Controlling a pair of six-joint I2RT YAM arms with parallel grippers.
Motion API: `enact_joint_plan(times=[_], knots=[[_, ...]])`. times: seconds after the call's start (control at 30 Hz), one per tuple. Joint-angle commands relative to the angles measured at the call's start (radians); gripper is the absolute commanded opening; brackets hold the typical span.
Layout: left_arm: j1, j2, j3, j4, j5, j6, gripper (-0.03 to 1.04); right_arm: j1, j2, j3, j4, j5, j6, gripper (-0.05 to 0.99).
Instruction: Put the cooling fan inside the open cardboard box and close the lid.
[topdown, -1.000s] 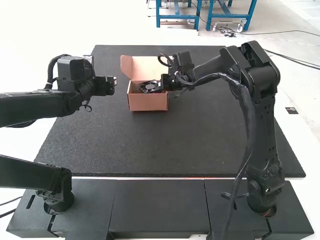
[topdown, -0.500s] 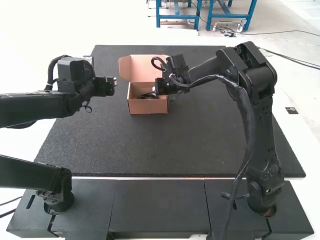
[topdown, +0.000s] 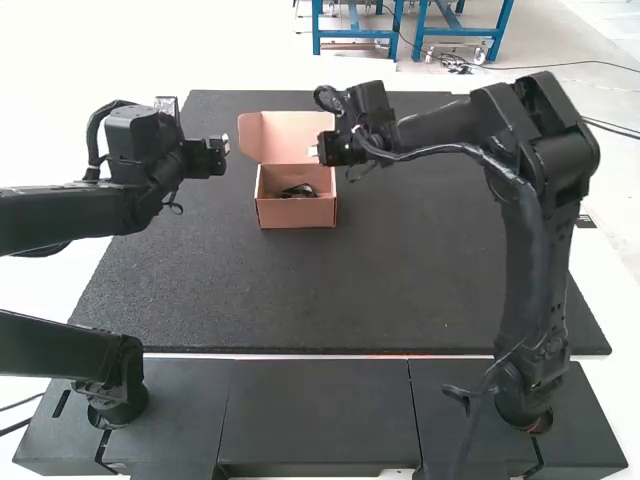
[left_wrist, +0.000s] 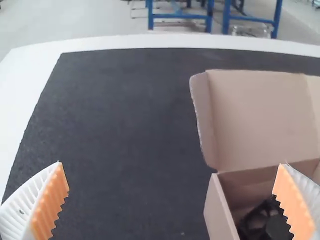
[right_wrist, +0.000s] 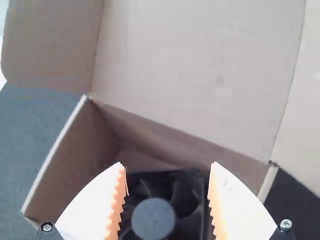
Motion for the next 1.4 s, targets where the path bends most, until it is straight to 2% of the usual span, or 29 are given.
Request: enact_joint_plan(times=[0.0, 0.13, 0.37, 0.47, 1.0, 1.17, 1.27, 1.33, 1.37], knots=[[0.011, 0.020, 0.068, 0.025, -0.007, -0.008, 0.97, -0.050, -0.078, -0.026, 0.004, 0.039, -0.046, 0.41], [0.020, 0.098, 0.111, 0.068, 0.001, -0.008, 0.97, -0.108, -0.098, -0.040, 0.007, 0.049, -0.051, 0.43], [0.094, 0.229, 0.186, 0.134, 0.038, -0.006, 0.97, -0.162, -0.070, -0.039, 0.056, 0.056, -0.072, 0.45], [0.110, 0.270, 0.218, 0.149, 0.050, -0.006, 0.97, -0.171, -0.047, -0.016, 0.057, 0.056, -0.078, 0.45], [0.113, 0.342, 0.238, 0.192, 0.113, -0.006, 0.97, -0.159, 0.074, 0.129, 0.045, 0.055, -0.084, 0.45], [0.113, 0.350, 0.238, 0.201, 0.127, -0.005, 0.97, -0.159, 0.086, 0.139, 0.042, 0.052, -0.084, 0.28], [0.113, 0.353, 0.238, 0.201, 0.127, -0.005, 0.97, -0.151, 0.086, 0.136, 0.031, 0.046, -0.081, 0.28], [0.113, 0.358, 0.238, 0.204, 0.127, -0.005, 0.97, -0.144, 0.086, 0.132, 0.022, 0.038, -0.081, 0.21], [0.113, 0.359, 0.238, 0.206, 0.127, -0.005, 0.97, -0.142, 0.085, 0.130, 0.013, 0.038, -0.083, 0.21]])
